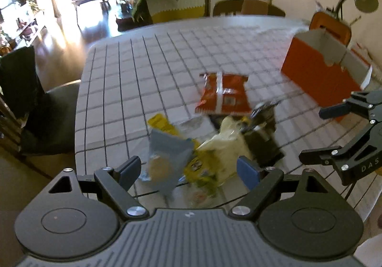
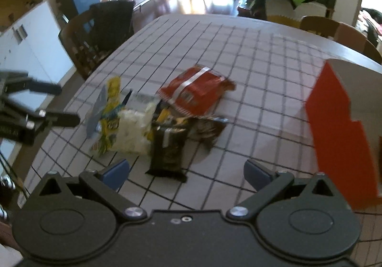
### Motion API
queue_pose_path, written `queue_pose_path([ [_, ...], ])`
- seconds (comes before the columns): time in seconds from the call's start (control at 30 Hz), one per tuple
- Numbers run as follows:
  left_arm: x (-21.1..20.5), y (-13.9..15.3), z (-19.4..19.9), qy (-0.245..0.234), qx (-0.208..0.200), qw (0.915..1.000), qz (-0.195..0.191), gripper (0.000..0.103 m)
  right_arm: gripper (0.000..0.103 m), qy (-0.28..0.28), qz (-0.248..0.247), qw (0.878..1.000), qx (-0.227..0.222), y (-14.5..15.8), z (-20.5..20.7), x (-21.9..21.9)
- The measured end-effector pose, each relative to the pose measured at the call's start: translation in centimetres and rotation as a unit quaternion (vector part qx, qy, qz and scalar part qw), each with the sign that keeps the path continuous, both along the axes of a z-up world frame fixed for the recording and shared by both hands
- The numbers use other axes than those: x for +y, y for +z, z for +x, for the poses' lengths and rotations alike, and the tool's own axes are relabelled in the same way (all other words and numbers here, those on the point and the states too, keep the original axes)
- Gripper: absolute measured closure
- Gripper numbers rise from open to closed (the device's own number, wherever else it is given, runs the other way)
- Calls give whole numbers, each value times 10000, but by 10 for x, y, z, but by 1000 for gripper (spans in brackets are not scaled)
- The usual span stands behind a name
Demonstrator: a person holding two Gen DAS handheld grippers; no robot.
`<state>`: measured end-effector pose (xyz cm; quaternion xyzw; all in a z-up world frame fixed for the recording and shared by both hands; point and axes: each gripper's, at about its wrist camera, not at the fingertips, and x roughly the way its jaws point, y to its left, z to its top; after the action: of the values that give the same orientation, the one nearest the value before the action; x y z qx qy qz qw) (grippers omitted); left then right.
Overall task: Organize snacks
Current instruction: 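Grasp the blue cookie packet with the left tool while the right tool grasps the dark chocolate bag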
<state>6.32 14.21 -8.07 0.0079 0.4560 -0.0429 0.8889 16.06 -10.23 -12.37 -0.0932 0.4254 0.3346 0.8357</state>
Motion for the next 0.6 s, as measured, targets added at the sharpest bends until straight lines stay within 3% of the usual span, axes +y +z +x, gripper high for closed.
queue_pose_path([
  [0.2, 25, -27, 14, -209, 297, 9993, 16, 16, 5, 34, -202, 9998, -51, -21, -1, 24],
  [0.33, 37, -41, 26, -168, 447, 9988, -72, 16, 13, -72, -290, 9995, 33, -33, 6, 34],
  [0.6, 48, -57, 42, -325, 692, 9958, -508, 16, 30, 36, -548, 9985, -33, -47, 11, 55],
])
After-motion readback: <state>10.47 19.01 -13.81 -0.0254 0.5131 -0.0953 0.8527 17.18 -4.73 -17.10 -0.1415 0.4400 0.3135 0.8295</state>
